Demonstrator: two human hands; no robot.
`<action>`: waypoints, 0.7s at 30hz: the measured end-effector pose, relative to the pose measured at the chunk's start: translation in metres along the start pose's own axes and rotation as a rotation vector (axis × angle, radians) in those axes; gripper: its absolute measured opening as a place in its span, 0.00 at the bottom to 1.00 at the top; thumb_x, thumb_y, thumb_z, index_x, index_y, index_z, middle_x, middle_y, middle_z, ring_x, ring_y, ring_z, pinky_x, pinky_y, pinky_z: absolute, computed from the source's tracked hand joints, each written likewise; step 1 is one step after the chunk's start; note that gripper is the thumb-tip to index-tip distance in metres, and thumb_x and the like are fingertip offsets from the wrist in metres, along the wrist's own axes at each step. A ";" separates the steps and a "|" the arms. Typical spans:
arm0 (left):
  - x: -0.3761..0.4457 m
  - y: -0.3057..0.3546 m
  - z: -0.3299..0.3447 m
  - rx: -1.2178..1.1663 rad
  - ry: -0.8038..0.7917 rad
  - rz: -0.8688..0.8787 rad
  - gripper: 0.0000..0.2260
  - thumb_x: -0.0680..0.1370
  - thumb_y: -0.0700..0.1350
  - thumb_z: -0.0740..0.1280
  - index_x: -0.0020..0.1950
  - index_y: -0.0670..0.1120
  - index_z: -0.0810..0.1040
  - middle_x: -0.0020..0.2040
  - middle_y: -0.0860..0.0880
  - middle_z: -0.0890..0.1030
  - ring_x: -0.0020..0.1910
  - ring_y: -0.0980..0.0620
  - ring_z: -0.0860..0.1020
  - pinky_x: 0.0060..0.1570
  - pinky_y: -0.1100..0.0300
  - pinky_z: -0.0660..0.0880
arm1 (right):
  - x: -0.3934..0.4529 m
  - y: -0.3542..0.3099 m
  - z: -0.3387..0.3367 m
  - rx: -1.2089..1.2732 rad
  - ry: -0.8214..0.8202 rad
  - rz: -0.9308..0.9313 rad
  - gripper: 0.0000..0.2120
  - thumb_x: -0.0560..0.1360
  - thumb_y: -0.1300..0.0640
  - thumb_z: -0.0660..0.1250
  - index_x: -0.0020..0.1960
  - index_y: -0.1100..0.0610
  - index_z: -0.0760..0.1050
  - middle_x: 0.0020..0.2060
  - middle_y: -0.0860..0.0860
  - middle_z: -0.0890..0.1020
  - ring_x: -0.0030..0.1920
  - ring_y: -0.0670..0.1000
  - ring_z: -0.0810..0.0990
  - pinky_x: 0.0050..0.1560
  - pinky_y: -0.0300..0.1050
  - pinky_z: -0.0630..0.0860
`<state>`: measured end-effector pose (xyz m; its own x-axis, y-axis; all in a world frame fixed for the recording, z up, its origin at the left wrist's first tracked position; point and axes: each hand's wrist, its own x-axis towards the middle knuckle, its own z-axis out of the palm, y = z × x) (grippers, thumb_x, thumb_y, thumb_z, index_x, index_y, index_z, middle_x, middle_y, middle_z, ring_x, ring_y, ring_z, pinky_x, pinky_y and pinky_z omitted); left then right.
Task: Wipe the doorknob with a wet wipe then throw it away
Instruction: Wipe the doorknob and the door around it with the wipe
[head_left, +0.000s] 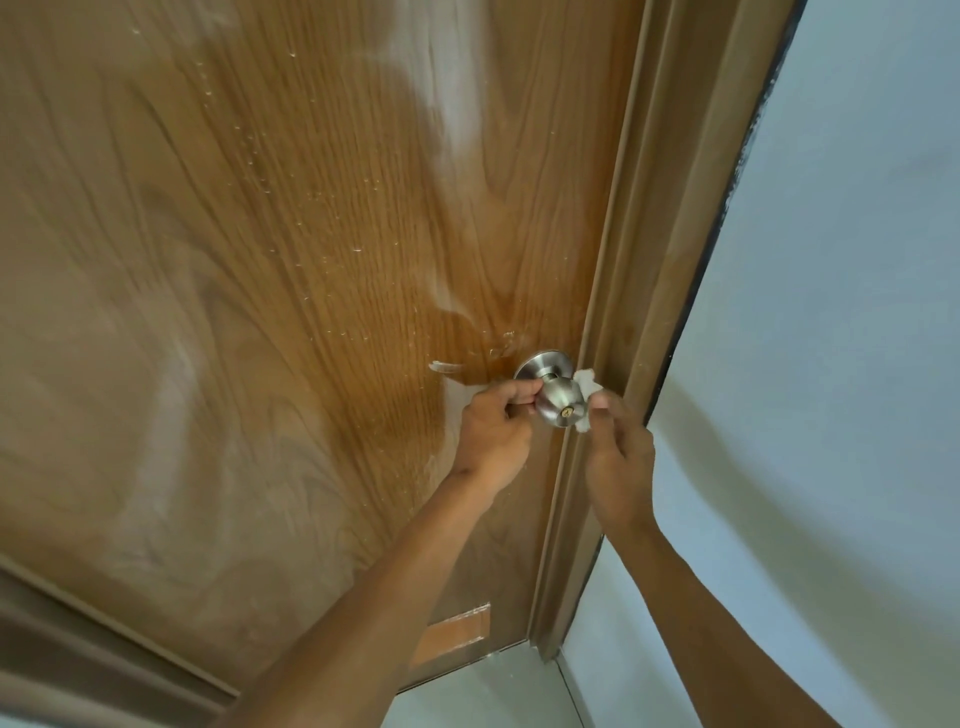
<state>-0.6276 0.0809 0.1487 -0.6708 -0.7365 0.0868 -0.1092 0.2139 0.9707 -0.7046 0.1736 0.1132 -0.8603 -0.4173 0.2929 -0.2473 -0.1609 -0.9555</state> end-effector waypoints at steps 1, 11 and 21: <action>0.000 0.000 0.000 -0.012 -0.002 -0.001 0.15 0.79 0.32 0.61 0.61 0.44 0.79 0.58 0.49 0.82 0.58 0.55 0.79 0.65 0.53 0.73 | 0.004 -0.001 0.000 -0.092 -0.020 -0.086 0.14 0.82 0.56 0.58 0.63 0.56 0.77 0.58 0.52 0.82 0.59 0.47 0.79 0.57 0.34 0.76; 0.010 -0.002 -0.010 -0.221 -0.029 -0.049 0.09 0.80 0.40 0.61 0.57 0.45 0.79 0.55 0.44 0.83 0.55 0.49 0.81 0.59 0.50 0.77 | 0.000 0.018 -0.019 -0.755 -0.312 -0.735 0.18 0.80 0.56 0.60 0.66 0.62 0.75 0.67 0.57 0.76 0.68 0.53 0.73 0.64 0.53 0.76; 0.005 -0.009 -0.018 0.018 -0.063 0.102 0.08 0.79 0.40 0.64 0.54 0.49 0.81 0.49 0.56 0.81 0.46 0.67 0.78 0.47 0.76 0.73 | -0.005 0.011 -0.008 -1.065 -0.342 -0.863 0.17 0.76 0.61 0.63 0.63 0.64 0.77 0.64 0.59 0.78 0.69 0.57 0.73 0.71 0.56 0.68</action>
<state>-0.6170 0.0638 0.1439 -0.7235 -0.6689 0.1706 -0.0507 0.2980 0.9532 -0.7068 0.1805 0.1009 -0.1570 -0.7540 0.6379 -0.9787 0.2055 0.0020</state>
